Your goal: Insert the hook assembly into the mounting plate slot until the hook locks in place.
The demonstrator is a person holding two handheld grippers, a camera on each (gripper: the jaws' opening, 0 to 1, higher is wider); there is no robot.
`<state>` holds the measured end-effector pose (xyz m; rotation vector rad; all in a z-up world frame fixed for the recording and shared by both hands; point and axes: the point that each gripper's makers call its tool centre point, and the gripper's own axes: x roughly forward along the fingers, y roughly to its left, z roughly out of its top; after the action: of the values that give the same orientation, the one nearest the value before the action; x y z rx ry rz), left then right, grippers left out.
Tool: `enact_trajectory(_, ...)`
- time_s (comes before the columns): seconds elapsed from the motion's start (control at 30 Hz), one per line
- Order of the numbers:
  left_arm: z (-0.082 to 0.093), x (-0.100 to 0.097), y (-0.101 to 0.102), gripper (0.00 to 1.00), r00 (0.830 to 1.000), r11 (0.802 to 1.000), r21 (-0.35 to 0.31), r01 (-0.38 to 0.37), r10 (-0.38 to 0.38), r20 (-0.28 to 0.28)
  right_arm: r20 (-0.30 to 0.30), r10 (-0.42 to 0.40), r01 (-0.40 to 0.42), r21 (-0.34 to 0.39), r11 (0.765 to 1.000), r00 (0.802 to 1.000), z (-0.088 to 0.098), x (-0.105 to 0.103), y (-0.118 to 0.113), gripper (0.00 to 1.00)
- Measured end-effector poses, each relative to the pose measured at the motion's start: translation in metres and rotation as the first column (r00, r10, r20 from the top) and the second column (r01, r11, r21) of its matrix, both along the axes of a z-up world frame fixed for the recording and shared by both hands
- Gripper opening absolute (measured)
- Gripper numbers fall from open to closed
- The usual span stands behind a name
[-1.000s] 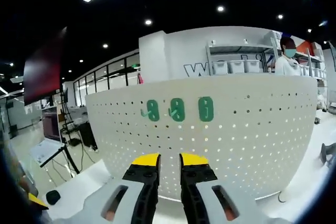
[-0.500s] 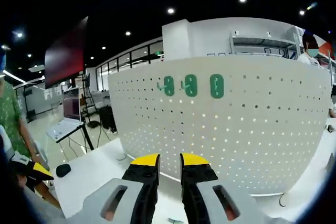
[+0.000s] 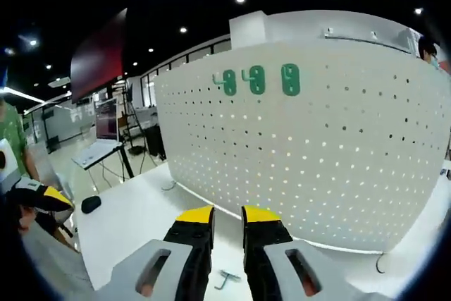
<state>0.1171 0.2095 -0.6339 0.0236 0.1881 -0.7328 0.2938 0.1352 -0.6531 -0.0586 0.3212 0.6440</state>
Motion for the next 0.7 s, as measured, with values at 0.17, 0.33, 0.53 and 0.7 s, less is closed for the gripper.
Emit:
enact_trajectory(0.17,-0.004,0.001,-0.006,0.78,1.000,1.000,-0.002,-0.017,0.017,-0.013,-0.066,0.052,-0.055,-0.034,0.998,0.996,-0.020,-0.005,-0.003,0.15)
enact_trajectory(0.33,-0.008,0.003,-0.009,0.78,0.999,1.000,-0.001,-0.029,0.029,-0.025,-0.095,0.093,-0.098,-0.048,0.994,0.991,-0.036,-0.008,-0.001,0.15)
enact_trajectory(0.53,-0.011,0.002,-0.009,0.78,0.999,0.999,0.003,-0.035,0.035,-0.037,-0.138,0.151,-0.164,-0.088,0.982,0.979,-0.056,-0.011,0.004,0.15)
enact_trajectory(0.7,-0.013,0.001,-0.008,0.78,0.998,1.000,0.016,-0.025,0.025,-0.052,-0.172,0.197,-0.218,-0.113,0.969,0.965,-0.069,-0.013,0.008,0.16)
